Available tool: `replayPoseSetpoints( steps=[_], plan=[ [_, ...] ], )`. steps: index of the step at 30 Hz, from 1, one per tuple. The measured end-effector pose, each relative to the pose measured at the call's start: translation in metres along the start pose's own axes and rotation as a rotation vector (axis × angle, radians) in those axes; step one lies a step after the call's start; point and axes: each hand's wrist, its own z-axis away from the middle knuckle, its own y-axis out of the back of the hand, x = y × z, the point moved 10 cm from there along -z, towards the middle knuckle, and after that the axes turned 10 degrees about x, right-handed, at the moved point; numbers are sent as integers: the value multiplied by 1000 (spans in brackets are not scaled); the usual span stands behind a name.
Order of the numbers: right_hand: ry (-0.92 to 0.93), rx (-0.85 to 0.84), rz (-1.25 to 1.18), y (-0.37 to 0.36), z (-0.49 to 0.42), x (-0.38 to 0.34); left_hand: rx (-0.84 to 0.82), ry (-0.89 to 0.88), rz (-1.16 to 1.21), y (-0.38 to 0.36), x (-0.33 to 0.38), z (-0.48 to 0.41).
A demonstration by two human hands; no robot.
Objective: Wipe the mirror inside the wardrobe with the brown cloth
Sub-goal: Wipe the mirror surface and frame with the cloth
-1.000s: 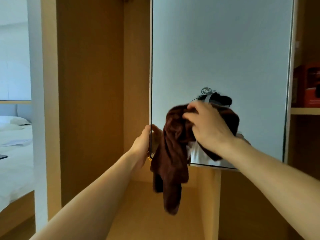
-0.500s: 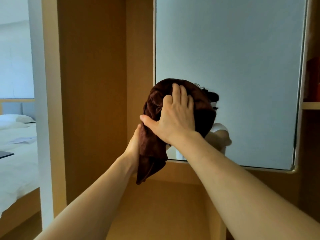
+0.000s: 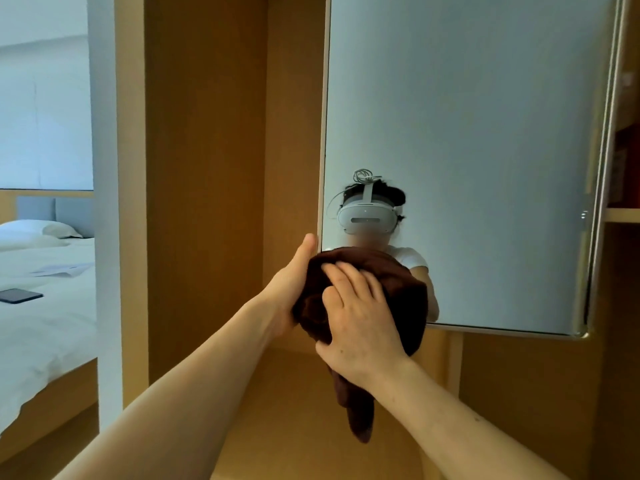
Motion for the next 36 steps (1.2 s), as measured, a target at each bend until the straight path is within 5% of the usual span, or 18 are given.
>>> replayPoseSetpoints(
  steps=[8, 15, 21, 28, 36],
  plan=[
    [308, -223, 37, -15, 48, 2, 44, -45, -57, 5, 2, -17],
    [121, -120, -14, -6, 11, -6, 53, -55, -143, 9, 3, -18],
    [284, -220, -1, -18, 56, 11, 104, -134, -160, 10, 5, -33],
    [165, -162, 85, 8, 88, 78, 132, -166, -196, 8, 6, -39],
    [149, -199, -63, -40, 38, -1, 164, -122, -214, 7, 1, -45]
  ],
)
